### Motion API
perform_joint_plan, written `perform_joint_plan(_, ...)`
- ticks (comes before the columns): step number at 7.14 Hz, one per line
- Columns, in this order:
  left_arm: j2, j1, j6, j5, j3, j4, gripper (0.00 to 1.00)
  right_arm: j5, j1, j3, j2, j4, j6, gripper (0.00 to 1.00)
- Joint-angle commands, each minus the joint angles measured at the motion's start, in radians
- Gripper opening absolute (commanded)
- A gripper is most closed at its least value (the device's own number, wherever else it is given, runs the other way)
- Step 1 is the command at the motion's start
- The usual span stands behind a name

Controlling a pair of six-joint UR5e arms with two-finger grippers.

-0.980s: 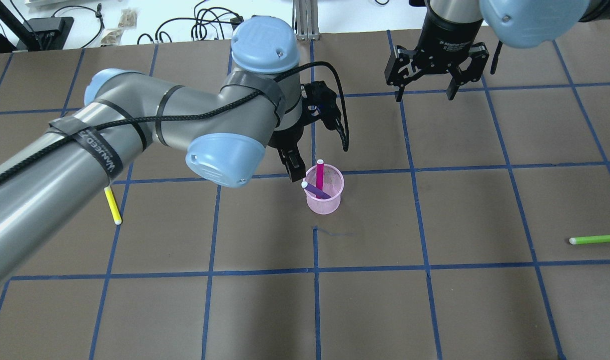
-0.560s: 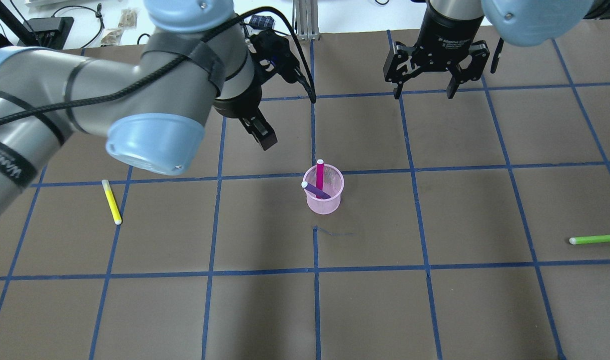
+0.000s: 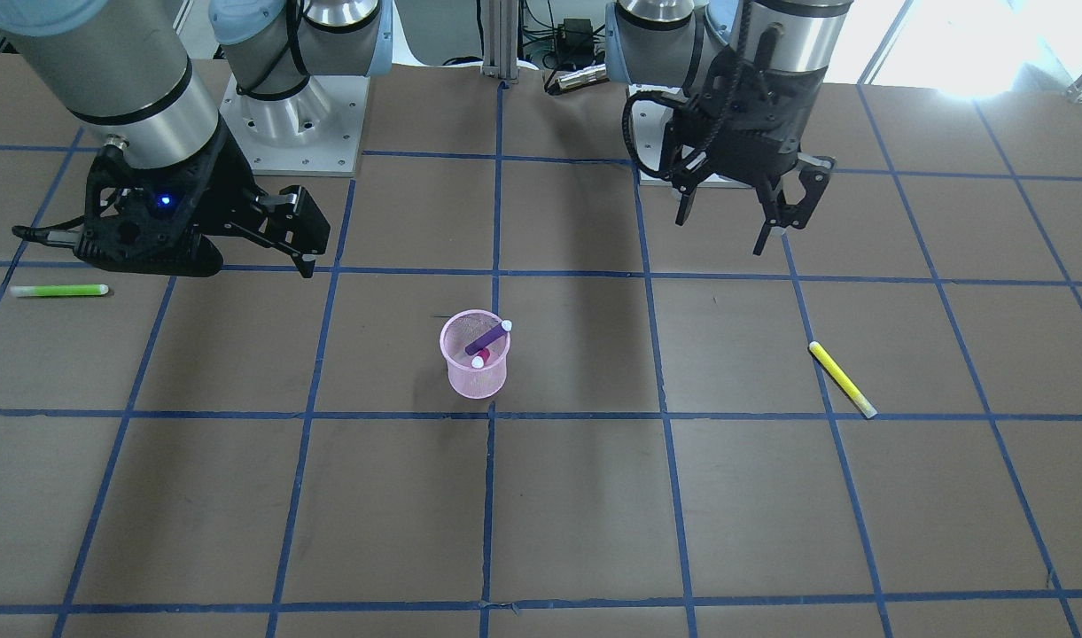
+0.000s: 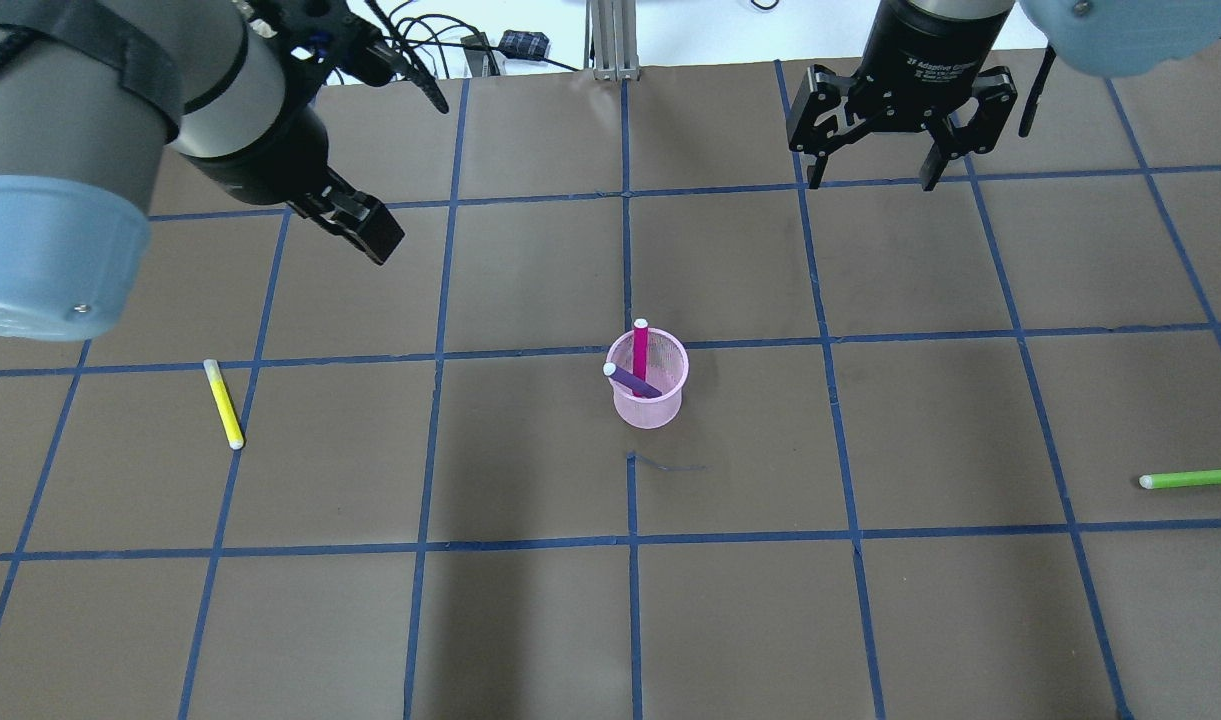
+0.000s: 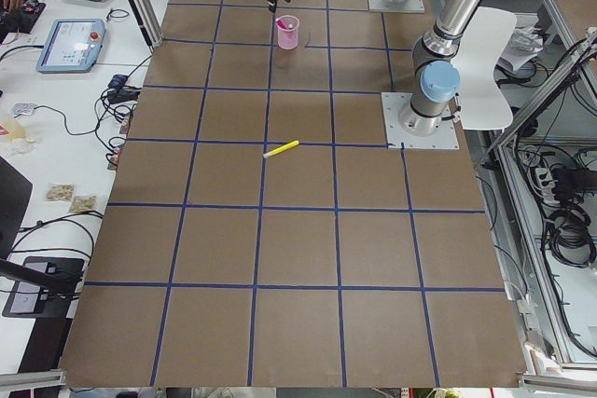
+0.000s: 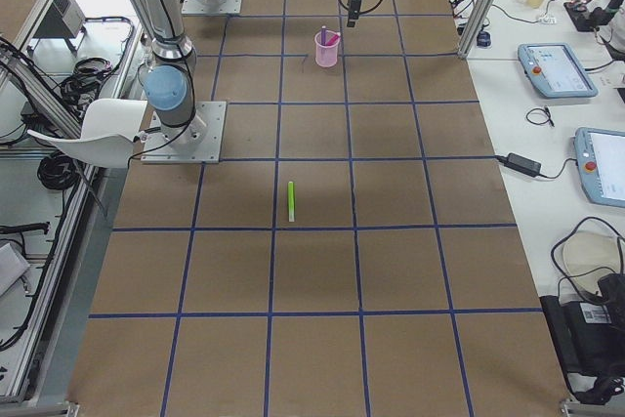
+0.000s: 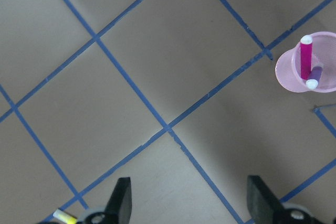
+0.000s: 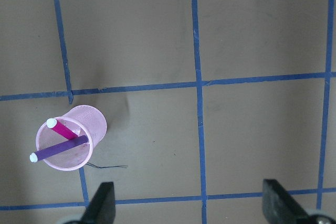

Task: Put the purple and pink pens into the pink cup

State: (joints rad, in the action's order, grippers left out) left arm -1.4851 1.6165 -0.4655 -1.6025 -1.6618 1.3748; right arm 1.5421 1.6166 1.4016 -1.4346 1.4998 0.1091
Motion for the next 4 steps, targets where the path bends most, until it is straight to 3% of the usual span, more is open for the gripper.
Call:
perform_joint_plan(1, 0.028, -0.052, 0.243, 0.003, 0.0, 0.012, 0.81, -0.002, 0.005, 0.058, -0.058, 0.011, 0.012, 1.0)
perform_joint_plan(2, 0.028, -0.055, 0.389, 0.004, 0.011, 0.01, 0.81, 0.0, 0.002, 0.072, -0.059, 0.01, 0.009, 1.0)
perform_joint_plan(4, 0.016, -0.055, 0.494, 0.007, 0.026, 0.012, 1.0, 0.001, 0.002, 0.06, -0.066, 0.008, 0.011, 1.0)
